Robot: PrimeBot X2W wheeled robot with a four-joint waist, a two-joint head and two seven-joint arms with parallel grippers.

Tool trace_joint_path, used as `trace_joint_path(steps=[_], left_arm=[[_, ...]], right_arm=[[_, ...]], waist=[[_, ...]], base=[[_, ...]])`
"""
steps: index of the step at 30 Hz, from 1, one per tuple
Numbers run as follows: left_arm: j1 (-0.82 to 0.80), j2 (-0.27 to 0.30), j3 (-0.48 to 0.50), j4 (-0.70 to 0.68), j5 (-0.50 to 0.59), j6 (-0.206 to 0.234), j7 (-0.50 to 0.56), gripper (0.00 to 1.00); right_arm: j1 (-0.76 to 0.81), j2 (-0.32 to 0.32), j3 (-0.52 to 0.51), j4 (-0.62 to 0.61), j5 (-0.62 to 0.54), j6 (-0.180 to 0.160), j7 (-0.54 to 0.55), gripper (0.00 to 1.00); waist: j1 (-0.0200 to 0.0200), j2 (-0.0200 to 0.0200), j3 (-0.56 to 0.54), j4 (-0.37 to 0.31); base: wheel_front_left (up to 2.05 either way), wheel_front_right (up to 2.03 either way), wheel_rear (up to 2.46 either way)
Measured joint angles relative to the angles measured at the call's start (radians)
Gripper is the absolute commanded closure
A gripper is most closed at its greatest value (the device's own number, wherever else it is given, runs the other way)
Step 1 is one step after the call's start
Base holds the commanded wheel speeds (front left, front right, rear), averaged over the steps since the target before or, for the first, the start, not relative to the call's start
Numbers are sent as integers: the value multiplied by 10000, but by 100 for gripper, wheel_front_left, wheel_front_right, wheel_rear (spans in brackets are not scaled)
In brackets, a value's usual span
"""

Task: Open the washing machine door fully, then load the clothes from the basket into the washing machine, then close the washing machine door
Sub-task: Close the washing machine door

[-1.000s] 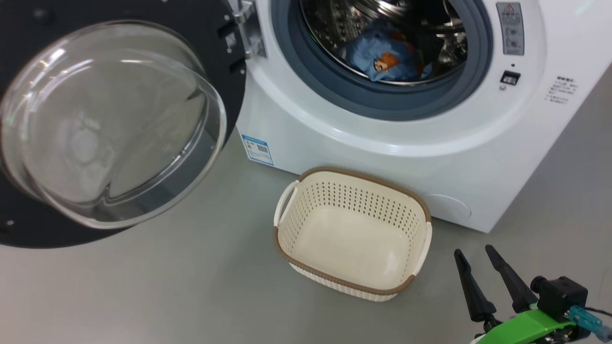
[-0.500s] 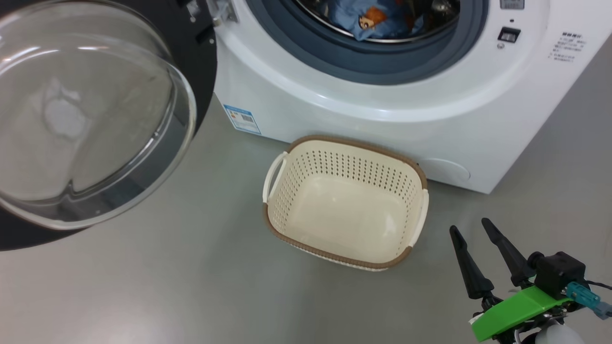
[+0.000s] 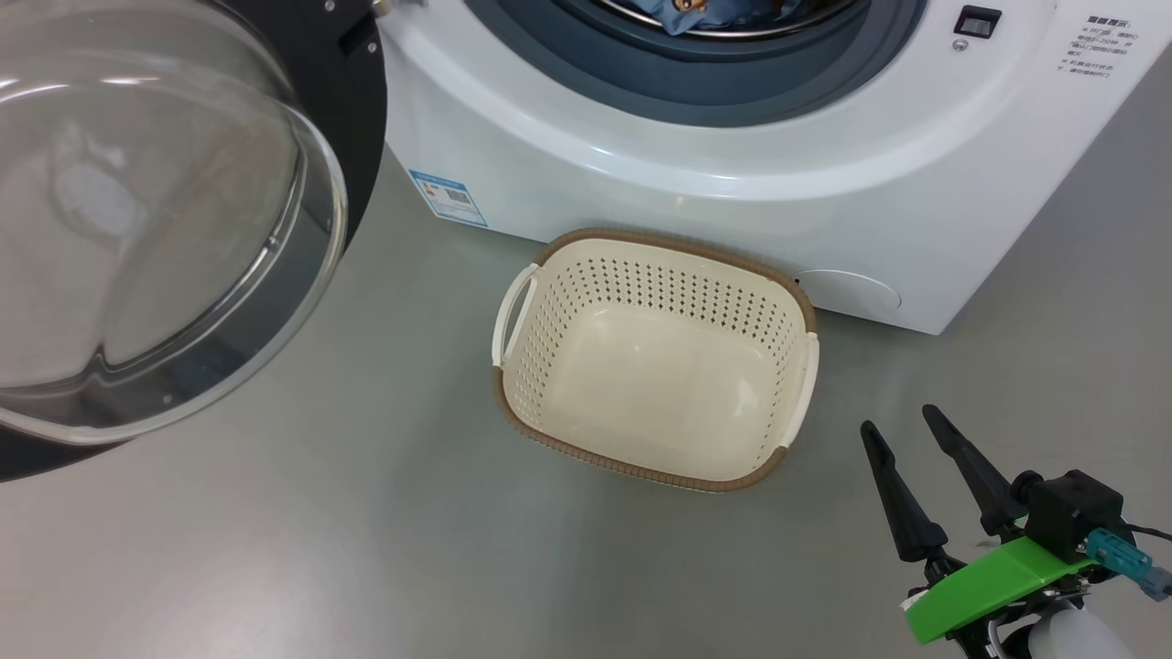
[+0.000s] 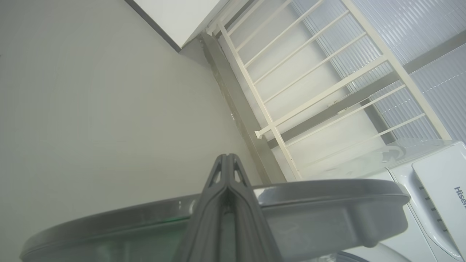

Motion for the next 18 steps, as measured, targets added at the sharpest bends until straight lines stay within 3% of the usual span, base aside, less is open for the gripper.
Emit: trace_joint_path(steps=[18], left_arm=[[-9, 249, -598, -138, -487, 2, 2180, 100]], right_arm=[[-21, -36, -36, 10, 0, 0, 0, 0]], waist=[[0, 0, -313, 148]], base=[[0, 0, 0]])
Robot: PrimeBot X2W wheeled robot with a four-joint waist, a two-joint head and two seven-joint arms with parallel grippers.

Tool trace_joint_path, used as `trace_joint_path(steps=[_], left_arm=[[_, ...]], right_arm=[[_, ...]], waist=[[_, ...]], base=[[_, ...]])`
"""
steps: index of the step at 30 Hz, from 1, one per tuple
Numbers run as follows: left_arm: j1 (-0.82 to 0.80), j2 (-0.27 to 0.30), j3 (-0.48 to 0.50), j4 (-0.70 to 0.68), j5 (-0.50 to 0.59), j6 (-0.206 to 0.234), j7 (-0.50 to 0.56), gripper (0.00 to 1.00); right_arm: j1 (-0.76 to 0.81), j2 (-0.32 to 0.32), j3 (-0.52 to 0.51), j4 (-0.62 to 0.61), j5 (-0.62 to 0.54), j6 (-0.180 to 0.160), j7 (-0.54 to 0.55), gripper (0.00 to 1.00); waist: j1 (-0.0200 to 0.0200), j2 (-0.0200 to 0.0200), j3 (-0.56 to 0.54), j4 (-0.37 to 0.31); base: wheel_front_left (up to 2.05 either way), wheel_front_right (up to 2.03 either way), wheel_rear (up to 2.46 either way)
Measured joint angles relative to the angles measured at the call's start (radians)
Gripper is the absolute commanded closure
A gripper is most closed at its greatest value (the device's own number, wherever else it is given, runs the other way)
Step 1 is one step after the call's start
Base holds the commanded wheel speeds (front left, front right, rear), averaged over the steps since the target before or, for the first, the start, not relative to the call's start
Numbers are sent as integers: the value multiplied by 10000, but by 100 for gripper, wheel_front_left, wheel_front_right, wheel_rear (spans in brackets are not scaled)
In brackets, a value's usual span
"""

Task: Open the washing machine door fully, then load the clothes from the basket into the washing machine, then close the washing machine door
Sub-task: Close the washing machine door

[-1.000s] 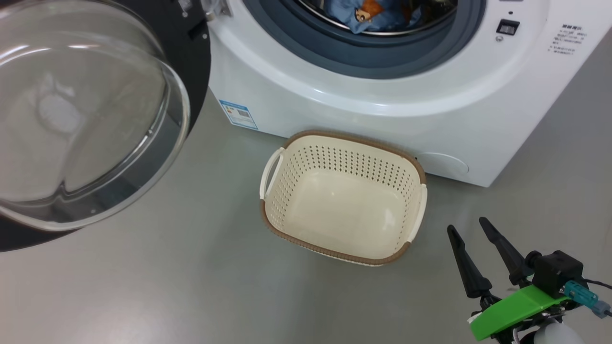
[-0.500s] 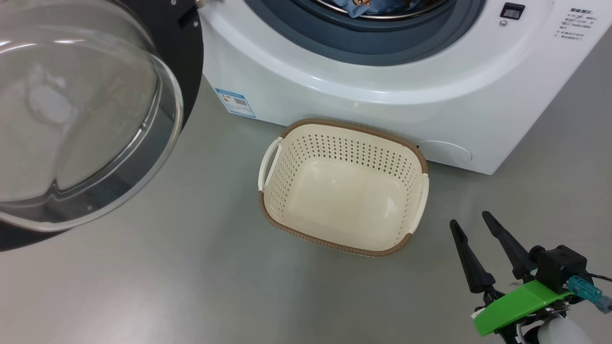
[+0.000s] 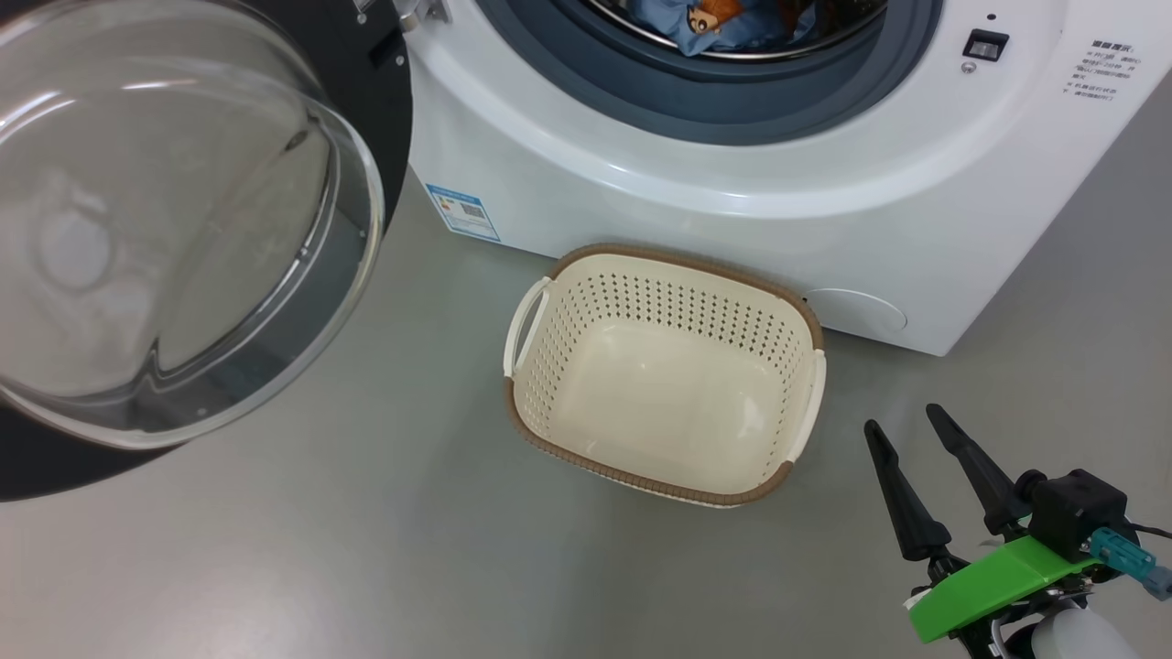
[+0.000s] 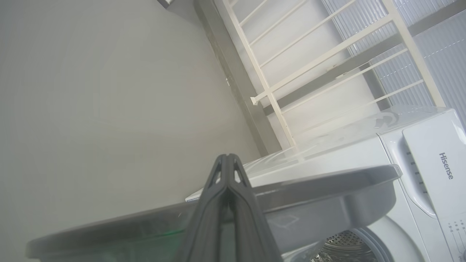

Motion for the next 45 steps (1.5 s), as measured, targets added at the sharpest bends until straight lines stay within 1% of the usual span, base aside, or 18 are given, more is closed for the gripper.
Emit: trace_joint_path(steps=[14, 25, 31, 35, 45], left_arm=[[301, -36, -303, -334, -351, -2, 1770, 100], [711, -36, -614, -1049, -867, 0, 3601, 100], [1121, -61, -732, -1776, -1273, 2, 4571, 100], [1337, -128, -792, -2255, -1406, 0, 4978, 100], [2104, -683, -938, -4195, -1939, 0, 6036, 100]], right_arm=[[148, 155, -151, 12, 0, 0, 0, 0], [365, 284, -362, 25, 0, 0, 0, 0], [529, 305, -466, 23, 0, 0, 0, 0], [577, 314, -564, 8, 0, 0, 0, 0], [934, 479, -784, -10, 0, 0, 0, 0]], waist=[[0, 0, -578, 129], [0, 0, -1043, 237], [0, 0, -1223, 269], [0, 0, -1320, 271], [0, 0, -1614, 157]], base=[[0, 0, 0], [0, 0, 0], [0, 0, 0], [0, 0, 0], [0, 0, 0]])
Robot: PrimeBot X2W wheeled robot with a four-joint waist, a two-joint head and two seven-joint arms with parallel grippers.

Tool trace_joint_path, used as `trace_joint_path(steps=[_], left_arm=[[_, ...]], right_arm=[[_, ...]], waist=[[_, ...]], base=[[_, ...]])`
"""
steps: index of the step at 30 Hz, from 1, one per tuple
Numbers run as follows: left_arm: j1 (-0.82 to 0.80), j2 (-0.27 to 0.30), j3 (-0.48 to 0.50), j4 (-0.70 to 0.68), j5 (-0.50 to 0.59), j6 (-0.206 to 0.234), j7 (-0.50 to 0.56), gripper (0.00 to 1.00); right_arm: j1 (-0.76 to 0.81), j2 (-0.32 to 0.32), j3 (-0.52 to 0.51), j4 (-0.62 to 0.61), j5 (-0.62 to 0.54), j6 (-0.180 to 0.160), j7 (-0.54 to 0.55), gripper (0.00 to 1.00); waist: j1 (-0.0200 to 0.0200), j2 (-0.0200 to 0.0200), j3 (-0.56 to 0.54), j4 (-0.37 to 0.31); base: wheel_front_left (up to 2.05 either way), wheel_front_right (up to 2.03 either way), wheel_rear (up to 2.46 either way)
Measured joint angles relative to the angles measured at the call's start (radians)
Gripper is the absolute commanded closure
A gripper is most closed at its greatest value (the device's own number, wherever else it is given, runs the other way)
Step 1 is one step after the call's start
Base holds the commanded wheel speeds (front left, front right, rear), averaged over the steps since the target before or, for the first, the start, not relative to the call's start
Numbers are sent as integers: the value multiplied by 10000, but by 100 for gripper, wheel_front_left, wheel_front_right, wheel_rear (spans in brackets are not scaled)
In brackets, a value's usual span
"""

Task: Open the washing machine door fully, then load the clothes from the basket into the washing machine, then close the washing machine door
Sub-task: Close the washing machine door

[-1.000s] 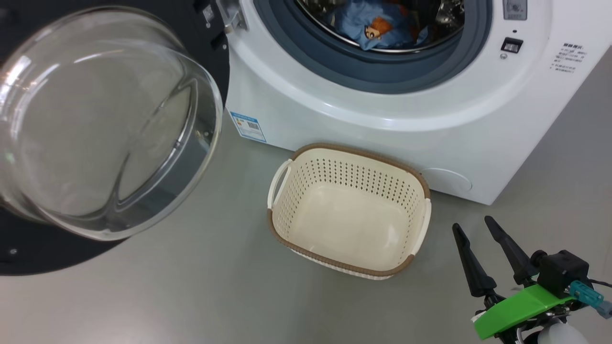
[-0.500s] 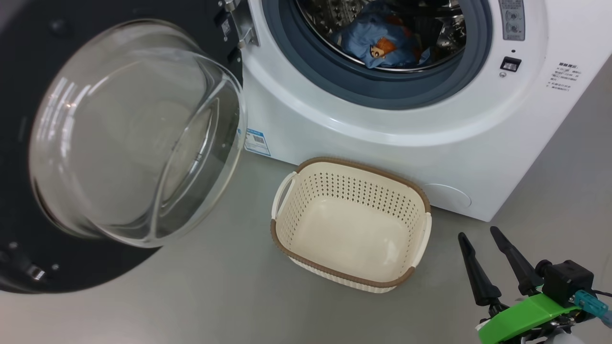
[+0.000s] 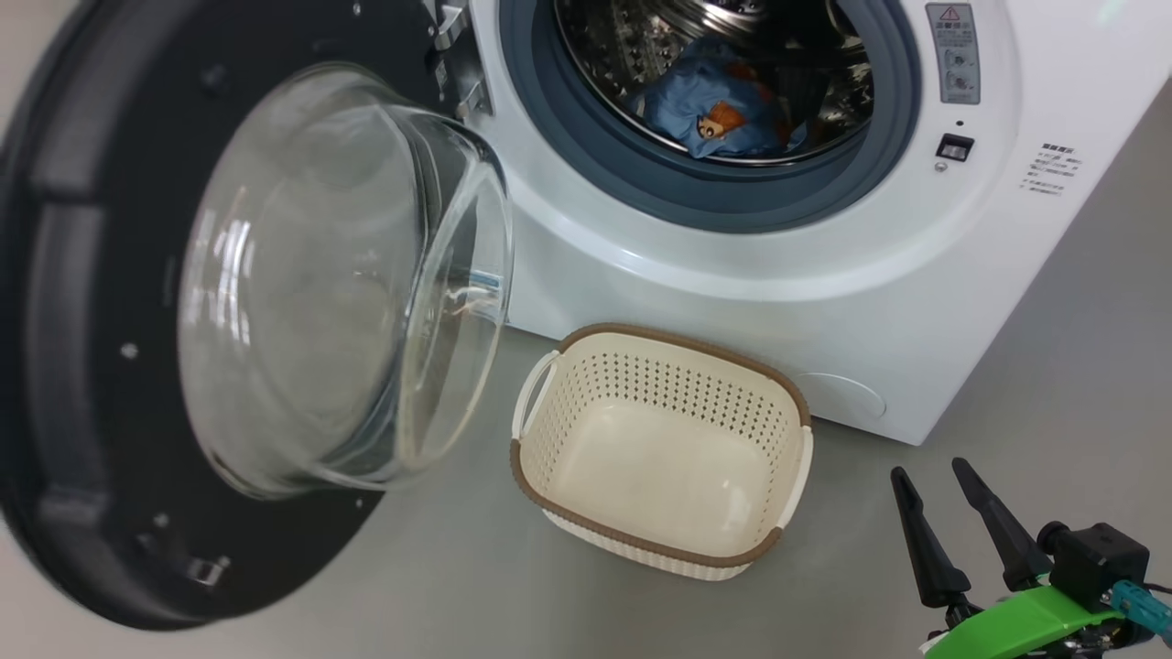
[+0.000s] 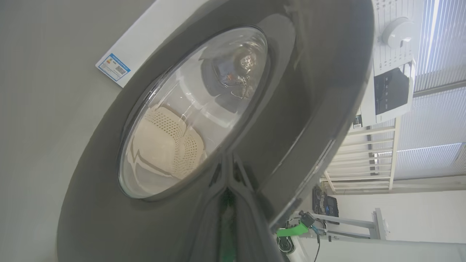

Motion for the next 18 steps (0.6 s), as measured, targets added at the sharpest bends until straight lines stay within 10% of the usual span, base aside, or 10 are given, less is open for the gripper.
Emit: trace_joint_path(steps=[18], left_arm=[[847, -1177, -552, -2754, -221, 2, 784, 100]], right_arm=[[238, 205, -278, -59, 0, 0, 0, 0]], waist=[[0, 0, -369, -1062]], base=[[0, 0, 0]])
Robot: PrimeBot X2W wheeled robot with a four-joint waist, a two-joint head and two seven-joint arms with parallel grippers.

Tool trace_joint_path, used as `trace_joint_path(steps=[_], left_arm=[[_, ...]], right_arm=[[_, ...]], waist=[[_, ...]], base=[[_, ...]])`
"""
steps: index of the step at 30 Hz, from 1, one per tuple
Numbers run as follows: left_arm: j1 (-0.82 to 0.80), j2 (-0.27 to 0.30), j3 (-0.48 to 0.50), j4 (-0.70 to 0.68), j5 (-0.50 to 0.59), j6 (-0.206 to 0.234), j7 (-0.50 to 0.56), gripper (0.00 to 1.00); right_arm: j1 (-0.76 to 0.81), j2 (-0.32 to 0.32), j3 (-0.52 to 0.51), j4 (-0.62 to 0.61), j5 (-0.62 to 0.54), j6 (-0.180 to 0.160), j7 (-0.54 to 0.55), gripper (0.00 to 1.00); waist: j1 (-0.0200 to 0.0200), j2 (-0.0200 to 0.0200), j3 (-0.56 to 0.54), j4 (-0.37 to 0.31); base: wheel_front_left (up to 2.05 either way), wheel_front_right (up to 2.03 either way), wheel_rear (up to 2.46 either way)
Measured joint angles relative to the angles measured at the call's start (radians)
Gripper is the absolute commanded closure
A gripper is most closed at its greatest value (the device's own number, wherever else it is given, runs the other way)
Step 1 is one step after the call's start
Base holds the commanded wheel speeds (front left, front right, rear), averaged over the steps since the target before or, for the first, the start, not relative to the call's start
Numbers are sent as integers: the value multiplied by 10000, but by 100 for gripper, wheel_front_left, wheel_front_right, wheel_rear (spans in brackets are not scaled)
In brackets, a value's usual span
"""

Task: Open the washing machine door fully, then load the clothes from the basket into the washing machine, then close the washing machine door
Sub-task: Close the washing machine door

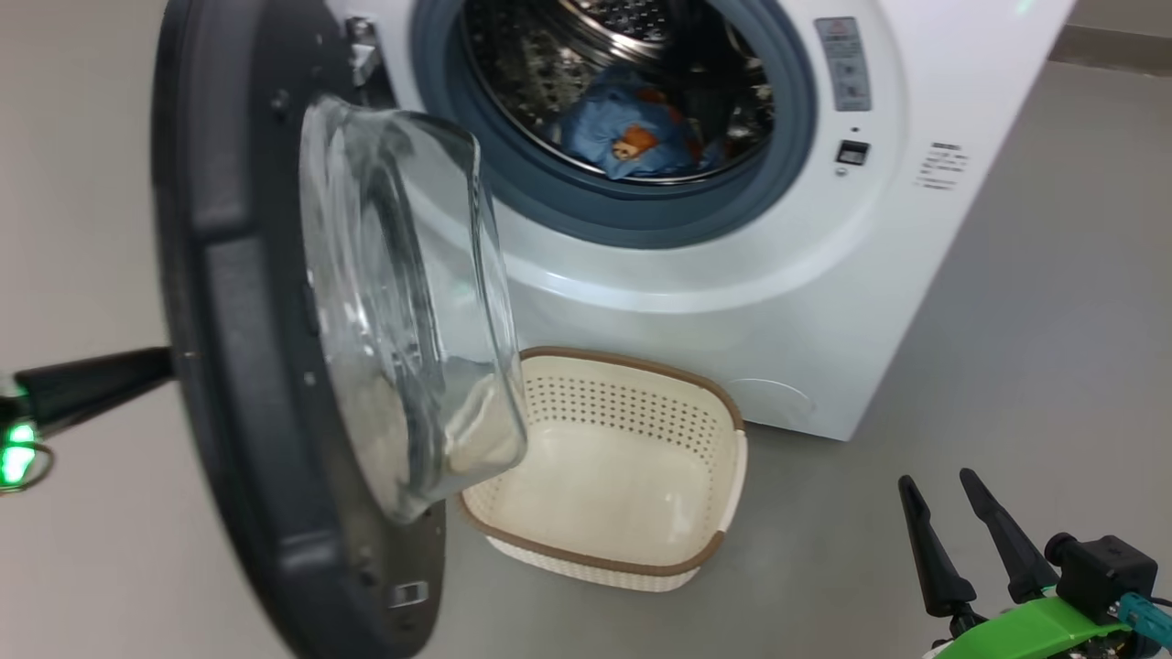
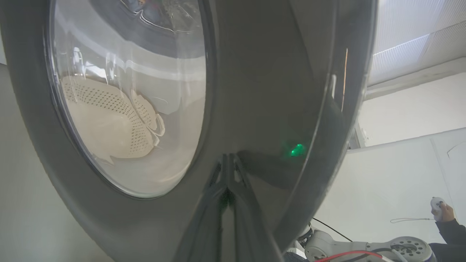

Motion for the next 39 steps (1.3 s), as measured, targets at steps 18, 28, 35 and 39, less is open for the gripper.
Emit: trace_joint_path(steps=[18, 28, 35, 39], left_arm=[[-1016, -1220, -608, -230, 874, -2, -729, 100], [-1854, -1559, -514, 52, 1553, -2, -2034, 100], [-2048, -1751, -742, 84, 1662, -2, -2483, 100], [-2047, -1741, -832, 23, 1662, -2, -2608, 100]], right_arm=[[38, 322, -278, -150, -15, 0, 0, 0], [-117, 566, -410, -226, -15, 0, 0, 0], [-129, 606, -527, -228, -17, 0, 0, 0], [-235, 614, -583, -232, -29, 0, 0, 0]], waist=[[0, 0, 267, -2018], [0, 0, 588, -3407], [0, 0, 820, -3878], [0, 0, 866, -3841]], base=[[0, 0, 0], [0, 0, 0], [0, 0, 0], [0, 0, 0]])
